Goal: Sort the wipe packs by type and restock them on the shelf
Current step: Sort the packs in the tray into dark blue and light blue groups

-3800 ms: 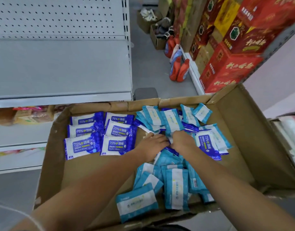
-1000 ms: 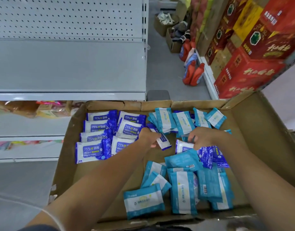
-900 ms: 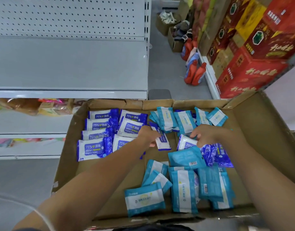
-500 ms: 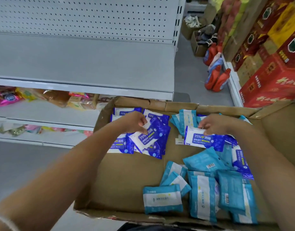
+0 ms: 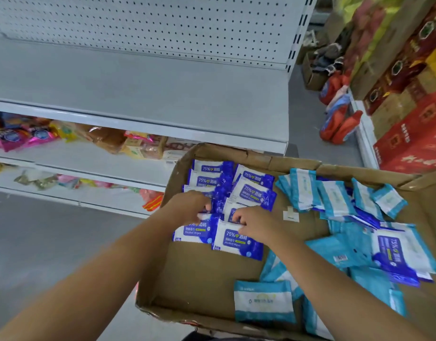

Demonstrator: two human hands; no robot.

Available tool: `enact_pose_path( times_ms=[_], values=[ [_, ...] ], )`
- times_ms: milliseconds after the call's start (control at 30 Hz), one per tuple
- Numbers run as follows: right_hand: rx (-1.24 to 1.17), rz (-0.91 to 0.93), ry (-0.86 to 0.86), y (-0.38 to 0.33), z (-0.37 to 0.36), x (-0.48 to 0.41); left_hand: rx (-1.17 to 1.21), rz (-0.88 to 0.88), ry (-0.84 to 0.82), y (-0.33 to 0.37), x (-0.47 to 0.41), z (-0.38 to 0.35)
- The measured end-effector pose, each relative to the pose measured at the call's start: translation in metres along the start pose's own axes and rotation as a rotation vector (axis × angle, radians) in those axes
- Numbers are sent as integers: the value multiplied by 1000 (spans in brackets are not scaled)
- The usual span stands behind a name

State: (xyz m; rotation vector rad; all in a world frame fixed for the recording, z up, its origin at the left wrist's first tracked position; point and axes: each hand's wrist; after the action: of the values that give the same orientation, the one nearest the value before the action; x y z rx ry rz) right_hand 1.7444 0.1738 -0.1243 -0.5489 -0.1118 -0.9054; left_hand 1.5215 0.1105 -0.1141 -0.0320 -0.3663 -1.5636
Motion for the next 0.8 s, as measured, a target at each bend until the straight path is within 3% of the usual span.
enact_pose_path(
  times_ms=[267, 567, 800],
  values=[
    [-50, -139, 169, 42, 46, 22, 180, -142, 86, 50, -44, 7],
    [-12, -392, 210, 197, 94, 100, 246, -102, 31, 186, -82, -18],
    [-34, -552, 271, 291, 97, 157, 124, -123, 84, 292, -96, -42]
  ],
)
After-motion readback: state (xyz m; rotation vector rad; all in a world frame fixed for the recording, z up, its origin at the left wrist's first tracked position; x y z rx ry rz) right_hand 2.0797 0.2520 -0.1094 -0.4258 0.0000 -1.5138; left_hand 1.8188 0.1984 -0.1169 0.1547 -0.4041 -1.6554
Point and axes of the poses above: each hand's wrist, its own x-axis away from the middle knuckle, its own z-axis out of the back of the hand, y = z × x, and after that the axes turned 12 degrees about y, right-handed
